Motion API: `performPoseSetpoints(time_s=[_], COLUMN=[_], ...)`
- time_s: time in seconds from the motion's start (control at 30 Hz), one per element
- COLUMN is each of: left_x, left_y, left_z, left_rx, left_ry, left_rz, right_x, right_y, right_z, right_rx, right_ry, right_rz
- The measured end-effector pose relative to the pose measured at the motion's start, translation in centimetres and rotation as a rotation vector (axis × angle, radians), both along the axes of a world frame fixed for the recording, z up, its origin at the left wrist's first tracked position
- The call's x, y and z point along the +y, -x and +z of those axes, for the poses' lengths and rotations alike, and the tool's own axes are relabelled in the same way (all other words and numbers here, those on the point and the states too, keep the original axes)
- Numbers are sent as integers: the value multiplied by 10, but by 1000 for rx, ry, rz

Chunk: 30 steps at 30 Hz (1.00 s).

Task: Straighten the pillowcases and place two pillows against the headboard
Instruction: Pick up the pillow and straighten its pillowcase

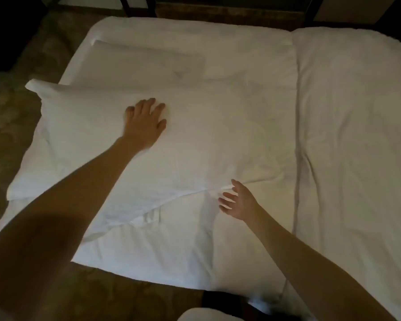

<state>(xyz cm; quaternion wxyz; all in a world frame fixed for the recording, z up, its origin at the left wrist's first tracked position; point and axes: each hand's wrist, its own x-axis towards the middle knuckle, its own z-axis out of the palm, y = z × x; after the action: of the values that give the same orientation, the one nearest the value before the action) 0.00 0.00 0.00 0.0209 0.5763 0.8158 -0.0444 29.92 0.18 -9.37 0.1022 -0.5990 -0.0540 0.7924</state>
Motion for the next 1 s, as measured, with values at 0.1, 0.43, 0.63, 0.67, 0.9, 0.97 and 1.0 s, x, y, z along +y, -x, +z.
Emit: performPoseSetpoints(time_s=[0.1,0.43,0.63,0.67,0.9,0.97,1.0], left_x=[17,6,23,27,26,25,24], left_y=[22,23,45,46,38,35,33], left_z=[-5,-39,-43,-43,-38,-39,-40], left_rx=[37,-31,-2,2,40,57,62], left_ry=[55,123,152,146,12,27,29], left_rz=[76,116,141,161,165,172,175], right_x=[4,-3,-2,0,14,13,12], right_y=[17,76,100,104,113,112,111], right_z=[-8,-34,-46,-45,-35,-31,-29], right_rx=[16,106,108,78,55,76,83], right_ry=[40,106,83,84,97,64,50], right_rz=[-35,-97,-329,-379,-403,-414,-418])
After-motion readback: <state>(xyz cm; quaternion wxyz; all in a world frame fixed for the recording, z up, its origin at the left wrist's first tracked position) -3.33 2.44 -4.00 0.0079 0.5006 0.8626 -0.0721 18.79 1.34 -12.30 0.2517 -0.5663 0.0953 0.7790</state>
